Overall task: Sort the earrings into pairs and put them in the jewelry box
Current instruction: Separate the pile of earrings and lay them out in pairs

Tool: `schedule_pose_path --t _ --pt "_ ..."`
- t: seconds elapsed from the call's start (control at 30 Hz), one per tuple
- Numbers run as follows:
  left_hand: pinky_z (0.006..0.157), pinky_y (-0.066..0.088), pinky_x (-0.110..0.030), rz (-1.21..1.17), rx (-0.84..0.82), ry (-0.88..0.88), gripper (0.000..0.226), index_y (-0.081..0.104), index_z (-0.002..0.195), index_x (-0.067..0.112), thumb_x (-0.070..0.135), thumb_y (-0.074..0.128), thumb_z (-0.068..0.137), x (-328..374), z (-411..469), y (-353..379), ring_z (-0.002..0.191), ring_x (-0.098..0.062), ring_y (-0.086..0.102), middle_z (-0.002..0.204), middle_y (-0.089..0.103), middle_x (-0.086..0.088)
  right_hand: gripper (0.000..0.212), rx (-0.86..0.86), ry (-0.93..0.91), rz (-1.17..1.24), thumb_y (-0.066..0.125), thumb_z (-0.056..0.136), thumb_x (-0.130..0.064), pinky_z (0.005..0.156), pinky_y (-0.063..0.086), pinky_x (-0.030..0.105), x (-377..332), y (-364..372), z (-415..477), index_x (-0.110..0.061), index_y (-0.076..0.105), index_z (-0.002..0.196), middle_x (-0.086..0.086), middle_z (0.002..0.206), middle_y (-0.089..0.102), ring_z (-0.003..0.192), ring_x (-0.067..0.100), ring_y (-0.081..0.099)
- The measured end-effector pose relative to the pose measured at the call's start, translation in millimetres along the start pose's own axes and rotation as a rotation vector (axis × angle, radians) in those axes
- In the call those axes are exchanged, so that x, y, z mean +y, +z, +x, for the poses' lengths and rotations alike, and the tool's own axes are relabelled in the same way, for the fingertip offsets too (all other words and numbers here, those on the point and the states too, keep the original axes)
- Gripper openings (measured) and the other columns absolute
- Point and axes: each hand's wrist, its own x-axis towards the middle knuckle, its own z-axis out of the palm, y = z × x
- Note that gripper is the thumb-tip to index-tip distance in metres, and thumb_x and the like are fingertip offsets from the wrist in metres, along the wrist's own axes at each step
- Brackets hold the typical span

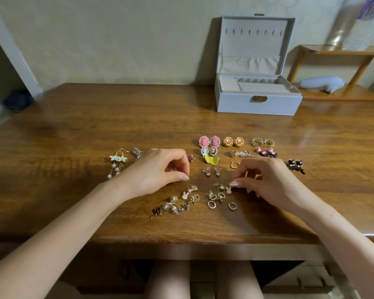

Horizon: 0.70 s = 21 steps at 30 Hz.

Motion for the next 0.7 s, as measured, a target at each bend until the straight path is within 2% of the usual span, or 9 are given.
schedule_pose_path --t 0.2,0.37,0.5,0.7 --pt "0.067 0.038 -0.012 0.107 -0.034 0.010 0.009 0.061 0.080 0.031 0.025 0.066 0.083 -1.3 -3.9 3.8 0.081 0.000 0.053 0.087 0.056 0.014 0.010 0.015 0.006 0.009 0.075 0.076 -0.014 0.049 0.048 0.017 2.9 0.2 0.1 -0.017 0.066 0.072 -0.010 0.071 0.060 0.056 0.010 0.058" --pt "0.065 0.039 -0.012 0.088 0.008 0.004 0.012 0.057 0.079 0.032 0.032 0.069 0.080 2.9 -9.8 0.3 0.078 0.002 0.051 0.085 0.053 0.016 0.007 0.019 -0.014 -0.001 0.075 0.075 -0.019 0.053 0.047 0.016 3.8 0.4 0.1 -0.018 0.068 0.075 -0.010 0.075 0.060 0.064 0.006 0.057" --pt "0.064 0.036 -0.012 0.151 -0.046 0.003 0.017 0.055 0.079 0.033 0.042 0.069 0.076 9.4 -13.9 4.0 0.078 0.007 0.046 0.085 0.051 0.015 0.009 -0.010 -0.039 -0.038 0.076 0.074 -0.026 0.056 0.046 0.016 1.2 -0.7 0.1 -0.022 0.071 0.080 -0.012 0.079 0.059 0.066 0.005 0.054" --pt "0.065 0.034 -0.013 0.181 -0.056 0.016 0.012 0.057 0.084 0.029 0.038 0.064 0.082 17.1 -10.5 12.9 0.079 0.004 0.044 0.087 0.047 0.017 0.010 -0.010 -0.044 -0.066 0.077 0.071 -0.027 0.060 0.040 0.010 -2.3 -1.3 -2.0 -0.024 0.069 0.074 -0.014 0.079 0.058 0.071 0.003 0.053"
